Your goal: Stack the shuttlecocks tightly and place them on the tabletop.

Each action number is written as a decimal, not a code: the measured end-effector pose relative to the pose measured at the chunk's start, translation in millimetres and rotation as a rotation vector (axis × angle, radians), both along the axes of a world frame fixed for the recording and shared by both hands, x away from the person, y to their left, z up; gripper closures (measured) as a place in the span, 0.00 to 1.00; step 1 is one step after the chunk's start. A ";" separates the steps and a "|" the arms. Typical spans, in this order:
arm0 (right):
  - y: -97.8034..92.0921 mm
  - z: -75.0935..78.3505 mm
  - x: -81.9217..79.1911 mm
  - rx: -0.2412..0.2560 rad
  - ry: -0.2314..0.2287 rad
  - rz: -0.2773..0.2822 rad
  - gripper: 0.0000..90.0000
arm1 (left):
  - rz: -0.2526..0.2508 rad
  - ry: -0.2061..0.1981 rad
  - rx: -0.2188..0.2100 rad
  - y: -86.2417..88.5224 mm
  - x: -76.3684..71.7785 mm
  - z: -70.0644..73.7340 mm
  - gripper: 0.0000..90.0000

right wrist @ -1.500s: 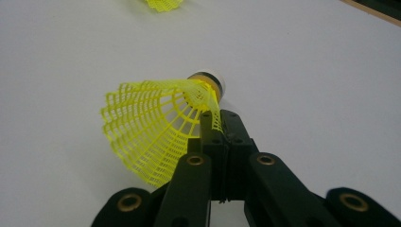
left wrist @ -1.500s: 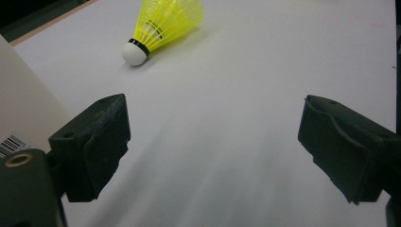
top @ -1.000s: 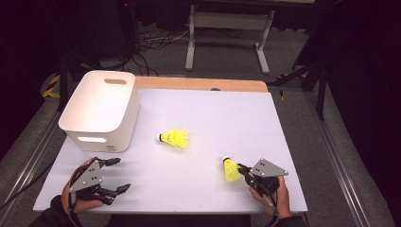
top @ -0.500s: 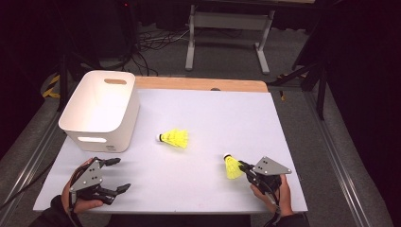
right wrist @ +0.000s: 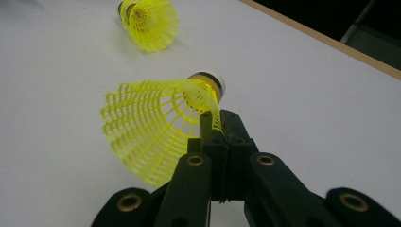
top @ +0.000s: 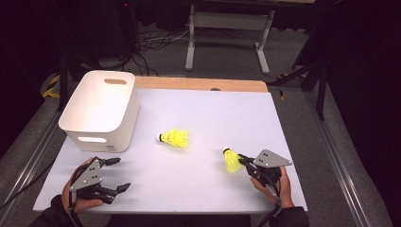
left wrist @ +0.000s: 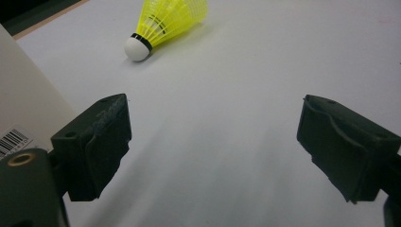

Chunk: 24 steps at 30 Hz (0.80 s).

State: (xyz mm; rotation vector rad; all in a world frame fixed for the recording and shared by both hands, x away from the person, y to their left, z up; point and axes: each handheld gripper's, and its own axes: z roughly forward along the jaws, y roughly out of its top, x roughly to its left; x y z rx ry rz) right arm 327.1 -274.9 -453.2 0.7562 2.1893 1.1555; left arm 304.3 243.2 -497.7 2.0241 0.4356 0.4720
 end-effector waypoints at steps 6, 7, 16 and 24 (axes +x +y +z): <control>1.0 6.9 9.9 0.014 -0.010 0.015 1.00 | 0.002 -0.001 -0.002 0.0 0.2 0.2 0.13; 1.2 8.2 12.0 0.019 -0.014 0.025 1.00 | 0.001 -0.001 -0.002 0.1 0.4 0.2 0.13; 14.1 15.8 36.6 -0.009 -0.018 0.105 1.00 | 0.003 -0.002 -0.001 1.0 0.5 0.2 0.13; 32.4 6.2 58.4 -0.044 0.024 0.152 0.99 | -0.001 0.000 0.008 0.5 0.5 -0.2 0.13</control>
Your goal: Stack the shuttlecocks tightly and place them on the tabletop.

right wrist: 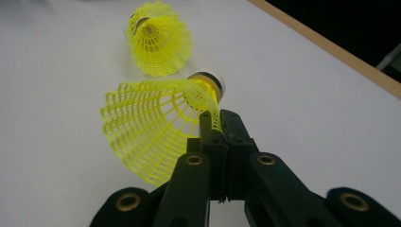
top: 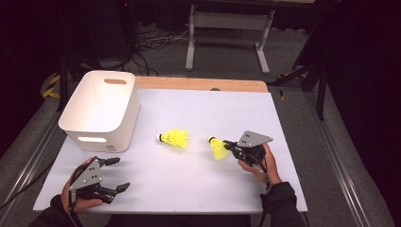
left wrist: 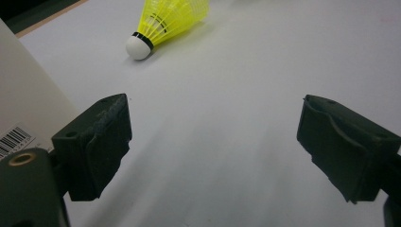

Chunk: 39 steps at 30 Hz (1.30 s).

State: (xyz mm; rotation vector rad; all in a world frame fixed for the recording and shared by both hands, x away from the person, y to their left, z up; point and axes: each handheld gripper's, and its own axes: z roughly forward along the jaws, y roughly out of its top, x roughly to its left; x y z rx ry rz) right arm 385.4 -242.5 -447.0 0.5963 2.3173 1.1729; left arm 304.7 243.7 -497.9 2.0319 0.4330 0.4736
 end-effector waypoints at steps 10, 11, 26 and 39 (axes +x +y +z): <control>16.2 -18.9 6.1 -0.013 0.072 0.019 0.99 | -0.005 -0.002 -0.001 -0.4 -0.5 0.4 0.13; 17.6 -20.0 6.7 -0.010 0.079 0.022 0.98 | -0.008 -0.002 0.001 -0.5 -0.4 0.4 0.13; 20.8 -29.1 10.1 -0.020 0.109 -0.015 0.84 | -0.008 -0.006 0.007 -1.5 -1.4 0.4 0.13; 10.9 -12.1 -7.0 -0.001 0.013 -0.099 0.59 | 0.000 -0.014 0.010 -0.1 -1.9 1.8 0.13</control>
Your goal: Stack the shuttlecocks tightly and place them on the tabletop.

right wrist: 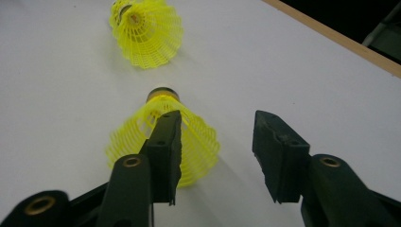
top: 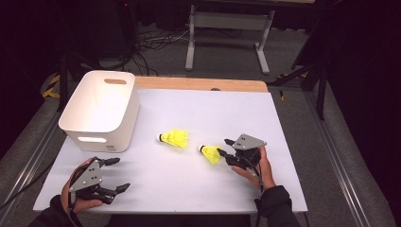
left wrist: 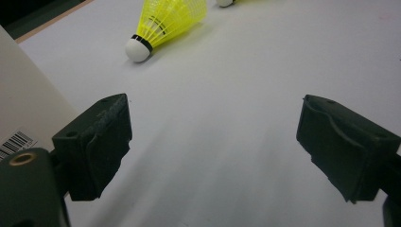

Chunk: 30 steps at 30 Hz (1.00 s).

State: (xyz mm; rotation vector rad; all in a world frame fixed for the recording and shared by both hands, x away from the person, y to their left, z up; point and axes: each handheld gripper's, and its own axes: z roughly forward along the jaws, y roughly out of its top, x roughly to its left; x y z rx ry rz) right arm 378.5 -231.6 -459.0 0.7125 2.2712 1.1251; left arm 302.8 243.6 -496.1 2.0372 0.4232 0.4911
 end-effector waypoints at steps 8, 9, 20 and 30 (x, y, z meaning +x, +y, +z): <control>-5.6 11.2 -17.1 0.027 -0.002 -0.004 0.54 | 0.001 -0.003 -0.002 0.6 -0.6 0.2 0.13; -5.8 11.6 -19.2 0.029 0.005 -0.001 0.54 | 0.000 -0.004 -0.002 0.6 -0.8 0.4 0.13; 16.1 -7.3 -30.3 -0.050 0.120 0.056 0.50 | -0.004 -0.007 -0.003 0.0 -2.1 0.9 0.13; 27.2 -16.1 -20.5 -0.041 0.123 0.029 0.73 | -0.003 -0.009 -0.006 0.6 -1.7 0.9 0.13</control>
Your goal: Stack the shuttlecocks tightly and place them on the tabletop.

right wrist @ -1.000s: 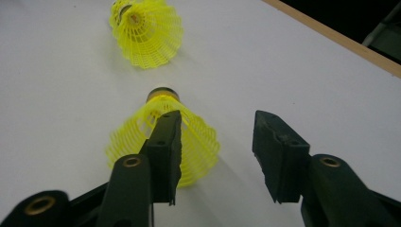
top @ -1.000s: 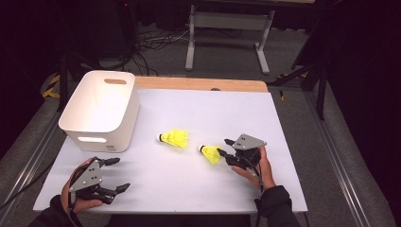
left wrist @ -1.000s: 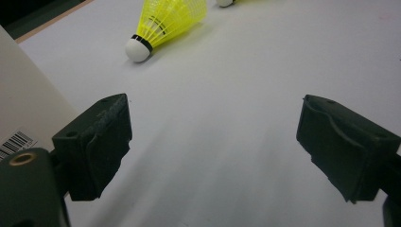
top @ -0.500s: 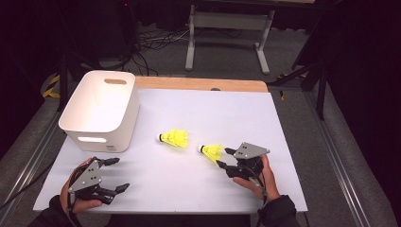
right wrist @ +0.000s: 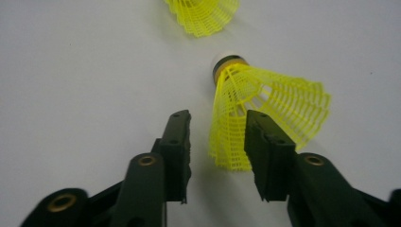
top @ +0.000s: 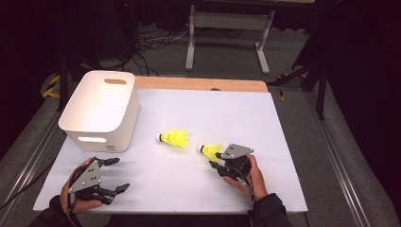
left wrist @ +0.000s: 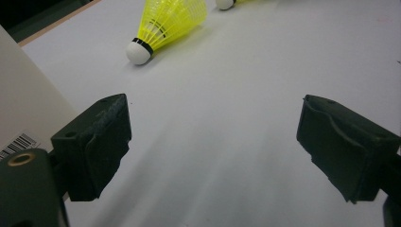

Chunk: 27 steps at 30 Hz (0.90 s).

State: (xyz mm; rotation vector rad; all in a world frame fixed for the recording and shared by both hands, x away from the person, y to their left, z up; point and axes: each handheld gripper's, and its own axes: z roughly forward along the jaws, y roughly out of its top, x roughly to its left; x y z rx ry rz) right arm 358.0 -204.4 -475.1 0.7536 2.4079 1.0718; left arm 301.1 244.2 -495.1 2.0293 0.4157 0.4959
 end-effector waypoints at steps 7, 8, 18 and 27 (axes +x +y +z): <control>2.5 1.5 2.8 0.013 -0.001 0.004 0.93 | -0.006 0.006 0.008 -1.1 1.2 -1.4 0.13; 3.1 1.4 3.6 0.012 -0.005 0.000 0.96 | -0.006 0.007 0.007 -1.1 1.2 -1.4 0.13; 0.7 6.1 7.5 0.041 -0.022 0.010 1.00 | -0.004 0.008 0.008 -0.9 1.5 -1.6 0.13; 1.5 13.4 16.9 0.064 -0.039 0.018 1.00 | -0.005 0.010 0.005 -1.2 1.5 -1.5 0.13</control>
